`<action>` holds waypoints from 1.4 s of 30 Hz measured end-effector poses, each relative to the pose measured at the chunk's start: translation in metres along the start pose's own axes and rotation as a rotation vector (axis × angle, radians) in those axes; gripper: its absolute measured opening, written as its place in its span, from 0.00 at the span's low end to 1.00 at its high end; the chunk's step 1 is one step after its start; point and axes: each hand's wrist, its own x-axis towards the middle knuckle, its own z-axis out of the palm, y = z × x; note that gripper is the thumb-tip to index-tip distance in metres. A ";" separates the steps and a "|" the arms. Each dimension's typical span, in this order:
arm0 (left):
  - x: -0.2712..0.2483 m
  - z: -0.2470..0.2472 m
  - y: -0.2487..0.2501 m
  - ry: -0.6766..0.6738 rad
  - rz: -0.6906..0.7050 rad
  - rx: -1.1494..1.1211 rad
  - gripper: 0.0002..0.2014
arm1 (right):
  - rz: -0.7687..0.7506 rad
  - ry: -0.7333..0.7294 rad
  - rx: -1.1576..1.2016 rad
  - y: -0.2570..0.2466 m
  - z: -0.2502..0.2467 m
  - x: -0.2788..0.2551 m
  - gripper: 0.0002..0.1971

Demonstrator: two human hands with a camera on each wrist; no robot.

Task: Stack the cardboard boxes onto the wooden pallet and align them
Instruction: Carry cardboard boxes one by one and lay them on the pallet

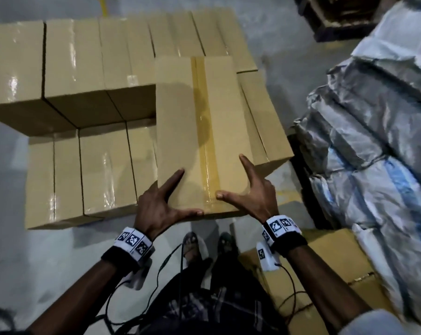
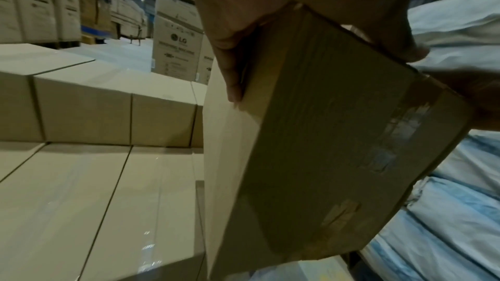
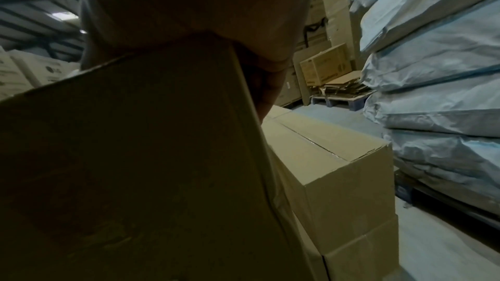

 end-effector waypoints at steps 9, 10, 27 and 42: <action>0.049 0.065 -0.019 -0.126 -0.058 -0.050 0.65 | -0.076 -0.149 -0.026 0.066 0.017 0.092 0.63; 0.059 0.074 -0.021 -0.115 -0.071 -0.065 0.65 | -0.084 -0.156 -0.031 0.076 0.022 0.104 0.63; 0.113 0.191 -0.079 -0.031 -0.062 -0.094 0.61 | -0.127 -0.213 -0.002 0.171 0.088 0.174 0.62; 0.115 0.234 -0.115 -0.018 -0.030 -0.112 0.61 | -0.188 -0.198 -0.102 0.221 0.132 0.174 0.57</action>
